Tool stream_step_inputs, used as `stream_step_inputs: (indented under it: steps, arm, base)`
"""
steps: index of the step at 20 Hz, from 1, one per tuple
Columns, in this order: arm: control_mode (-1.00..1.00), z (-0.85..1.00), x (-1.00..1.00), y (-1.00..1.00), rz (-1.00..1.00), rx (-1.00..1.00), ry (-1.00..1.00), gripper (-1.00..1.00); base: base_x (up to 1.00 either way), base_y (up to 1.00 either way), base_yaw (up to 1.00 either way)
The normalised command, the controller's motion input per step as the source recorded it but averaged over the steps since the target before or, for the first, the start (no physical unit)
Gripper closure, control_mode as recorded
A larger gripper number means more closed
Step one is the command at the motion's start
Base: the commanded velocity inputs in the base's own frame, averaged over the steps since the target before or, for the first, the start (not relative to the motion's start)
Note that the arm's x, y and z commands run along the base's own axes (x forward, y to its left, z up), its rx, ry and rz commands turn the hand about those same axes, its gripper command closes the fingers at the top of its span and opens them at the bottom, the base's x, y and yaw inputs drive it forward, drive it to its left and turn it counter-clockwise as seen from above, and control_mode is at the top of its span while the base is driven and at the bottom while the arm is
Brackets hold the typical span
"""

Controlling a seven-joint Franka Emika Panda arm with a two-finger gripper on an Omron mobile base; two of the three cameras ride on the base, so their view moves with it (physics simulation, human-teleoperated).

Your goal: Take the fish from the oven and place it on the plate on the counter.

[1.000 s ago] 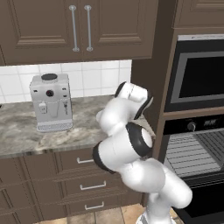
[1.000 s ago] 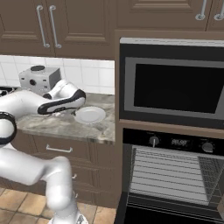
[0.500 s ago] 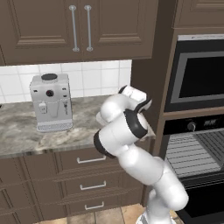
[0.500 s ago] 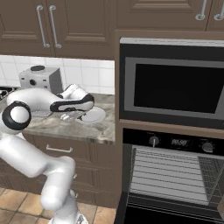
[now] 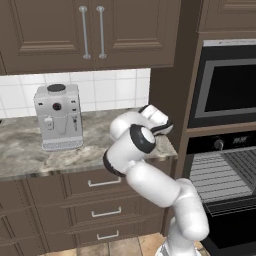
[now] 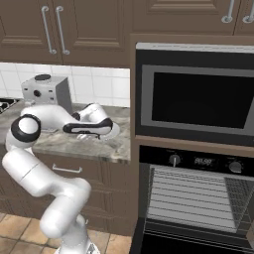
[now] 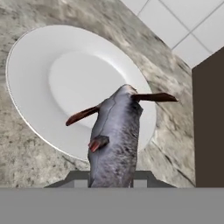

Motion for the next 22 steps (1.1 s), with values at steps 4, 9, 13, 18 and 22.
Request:
stream_step_inputs:
  steps: [4, 9, 13, 18, 22]
  arm:
    - [-1.00, -0.12, 0.30, 0.02, 0.00, 0.00, 0.08, 1.00]
    - [-1.00, -0.08, 0.33, 0.24, -0.01, 0.00, 0.12, 1.00]
    - [-1.00, 0.02, 0.23, 0.25, -0.02, 0.00, 0.10, 1.00]
    - [-1.00, 0.30, 0.13, 0.03, -0.01, 0.00, 0.10, 1.00]
    - [-1.00, 0.56, 0.01, 0.00, 0.00, 0.01, 0.10, 1.00]
  base:
    - [0.00, 0.00, 0.00]
    - [0.00, 0.00, 0.00]
    - [0.00, 0.00, 0.00]
    - [0.00, 0.00, 0.00]
    - [0.00, 0.00, 0.00]
